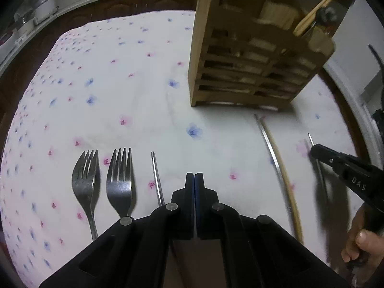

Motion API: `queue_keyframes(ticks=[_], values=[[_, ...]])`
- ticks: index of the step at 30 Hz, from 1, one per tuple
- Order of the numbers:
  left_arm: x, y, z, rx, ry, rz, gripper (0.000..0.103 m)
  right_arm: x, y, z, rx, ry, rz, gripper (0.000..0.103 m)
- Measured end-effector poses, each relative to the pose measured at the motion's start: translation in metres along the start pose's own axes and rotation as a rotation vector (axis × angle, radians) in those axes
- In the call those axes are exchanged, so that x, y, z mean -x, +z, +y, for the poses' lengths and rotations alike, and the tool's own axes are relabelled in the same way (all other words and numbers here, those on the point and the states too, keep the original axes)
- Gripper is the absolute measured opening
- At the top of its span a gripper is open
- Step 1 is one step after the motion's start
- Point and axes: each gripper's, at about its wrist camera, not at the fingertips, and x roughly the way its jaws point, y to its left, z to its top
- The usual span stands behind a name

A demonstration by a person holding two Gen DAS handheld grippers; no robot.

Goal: Organize utensils
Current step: 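Grasp a thin metal chopstick with the left tool while the right tool grasps another, then lift both held metal chopsticks and carry them toward the wooden holder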

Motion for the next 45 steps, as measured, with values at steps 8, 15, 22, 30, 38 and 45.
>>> queue_keyframes(ticks=[8, 15, 22, 30, 38, 45], values=[[0.046, -0.012, 0.01, 0.041, -0.086, -0.075, 0.0, 0.044, 0.001, 0.011, 0.035, 0.05, -0.076, 0.004], [0.08, -0.021, 0.01, 0.009, -0.094, -0.117, 0.0, 0.076, -0.005, 0.022, 0.065, 0.06, -0.123, 0.004], [0.031, -0.013, -0.003, -0.05, 0.058, -0.01, 0.014, 0.078, -0.009, 0.025, 0.07, 0.074, -0.125, 0.004], [-0.009, -0.005, -0.014, -0.06, 0.149, 0.017, 0.035, 0.071, -0.009, 0.019, 0.061, 0.088, -0.109, 0.004], [-0.014, 0.003, 0.001, -0.007, 0.091, 0.01, 0.004, 0.066, -0.008, 0.015, 0.049, 0.097, -0.108, 0.004], [0.021, -0.004, 0.007, 0.027, -0.002, -0.063, 0.003, 0.075, -0.008, 0.014, 0.047, 0.102, -0.128, 0.004]])
